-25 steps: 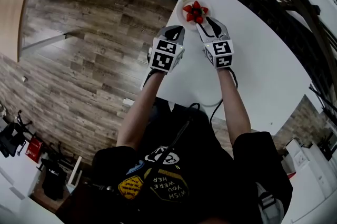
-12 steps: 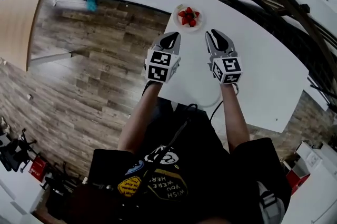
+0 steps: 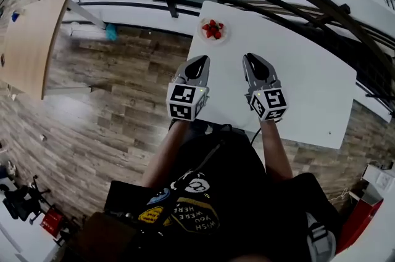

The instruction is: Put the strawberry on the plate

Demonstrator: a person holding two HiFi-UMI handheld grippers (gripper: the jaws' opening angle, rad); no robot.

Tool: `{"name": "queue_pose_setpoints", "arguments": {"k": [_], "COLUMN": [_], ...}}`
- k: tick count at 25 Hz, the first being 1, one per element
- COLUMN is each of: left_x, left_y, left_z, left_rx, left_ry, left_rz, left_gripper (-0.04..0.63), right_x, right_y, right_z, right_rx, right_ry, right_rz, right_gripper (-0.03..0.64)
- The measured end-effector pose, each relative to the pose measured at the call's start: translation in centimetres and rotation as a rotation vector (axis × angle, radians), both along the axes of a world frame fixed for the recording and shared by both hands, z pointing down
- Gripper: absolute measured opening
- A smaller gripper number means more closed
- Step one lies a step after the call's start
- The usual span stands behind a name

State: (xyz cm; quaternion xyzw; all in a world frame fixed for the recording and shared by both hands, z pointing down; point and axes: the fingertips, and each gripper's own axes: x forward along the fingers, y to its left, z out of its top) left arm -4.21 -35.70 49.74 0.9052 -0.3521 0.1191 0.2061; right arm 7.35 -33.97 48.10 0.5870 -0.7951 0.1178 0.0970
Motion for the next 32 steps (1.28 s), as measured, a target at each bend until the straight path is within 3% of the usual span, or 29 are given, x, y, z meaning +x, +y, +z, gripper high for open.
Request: {"name": "queue_pose_setpoints", "arguments": {"k": [5,12,21,26,32], "left_x": [1.4,5.4,8.7,9.7,11.5], "left_y": [3.3,8.2,12.6,15.9,17.6], "left_z": [-1.6,-3.0,-3.1,-4.1,-4.3], "left_rx": [0.013,0.011,0.066,0.061,0.074], "left_ry": [-0.003,0.017,-0.032,0.009,-0.017], "left_rz": [0.002,-0.035,-0.094,-0.127,-0.080], "left_gripper": [0.002,0.002,0.002,0.002,0.002], "right_x": [-0.3,1.2,2.8,3.5,5.3], "right_y": [3.6,8.0,11.5,15.1,16.3], "right_z": [-2.1,-2.2,-1.4,-2.6,-2.8], "right_rx": [0.026,-0.027,-0.040,-0.026,-0.021], "right_ry": [-0.037,-0.078,-0.115,-0.137,-0.149], "right_rz": [-0.036,-0.156,-0.294,-0.322,-0.299], "right_gripper": [0.019,0.004,0.003,0.003,0.003]}}
